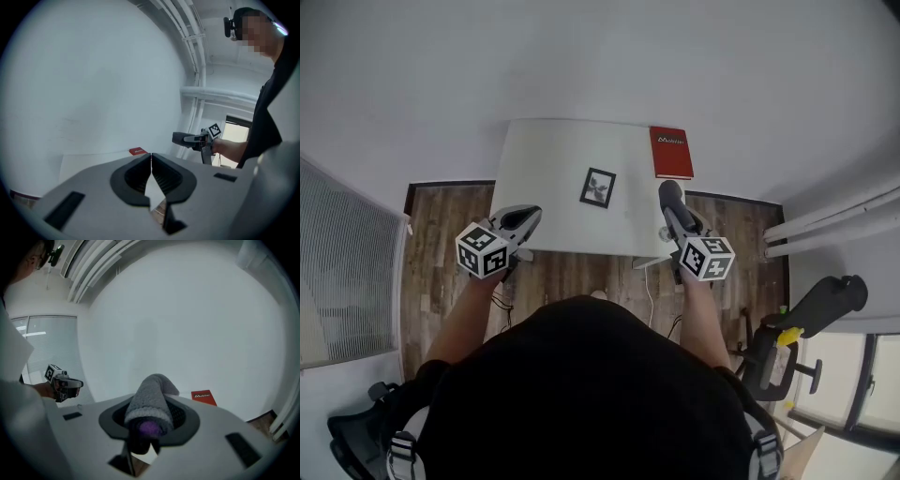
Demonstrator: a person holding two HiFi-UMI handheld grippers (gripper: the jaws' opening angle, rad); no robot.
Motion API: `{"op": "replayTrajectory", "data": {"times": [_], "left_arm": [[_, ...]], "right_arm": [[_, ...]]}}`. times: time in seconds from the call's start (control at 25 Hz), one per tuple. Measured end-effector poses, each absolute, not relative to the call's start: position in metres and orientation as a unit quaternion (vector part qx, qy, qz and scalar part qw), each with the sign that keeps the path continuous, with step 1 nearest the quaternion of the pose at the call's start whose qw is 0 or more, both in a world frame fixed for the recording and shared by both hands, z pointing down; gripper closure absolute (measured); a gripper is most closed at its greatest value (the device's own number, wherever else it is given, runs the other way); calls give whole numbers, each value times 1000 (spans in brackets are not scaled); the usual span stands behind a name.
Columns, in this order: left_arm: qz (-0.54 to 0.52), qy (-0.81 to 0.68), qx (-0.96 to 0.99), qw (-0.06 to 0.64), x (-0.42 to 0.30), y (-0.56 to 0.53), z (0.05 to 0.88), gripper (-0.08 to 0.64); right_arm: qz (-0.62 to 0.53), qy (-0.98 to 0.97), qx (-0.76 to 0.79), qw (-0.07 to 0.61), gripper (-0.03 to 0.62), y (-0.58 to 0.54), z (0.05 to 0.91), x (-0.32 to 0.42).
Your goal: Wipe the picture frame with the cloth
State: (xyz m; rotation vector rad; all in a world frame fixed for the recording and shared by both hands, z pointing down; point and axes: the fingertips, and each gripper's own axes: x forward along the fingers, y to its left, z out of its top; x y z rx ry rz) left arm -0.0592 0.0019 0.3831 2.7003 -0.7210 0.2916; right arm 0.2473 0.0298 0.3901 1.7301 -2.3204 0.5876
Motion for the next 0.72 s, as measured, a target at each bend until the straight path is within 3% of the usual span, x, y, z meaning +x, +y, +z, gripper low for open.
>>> {"op": "replayTrajectory", "data": {"times": [0.72], "left_arm": [[123, -315, 919, 204, -11, -24, 419, 548]], "right_arm": [[237, -822, 506, 115, 485, -43, 439, 271]]}}
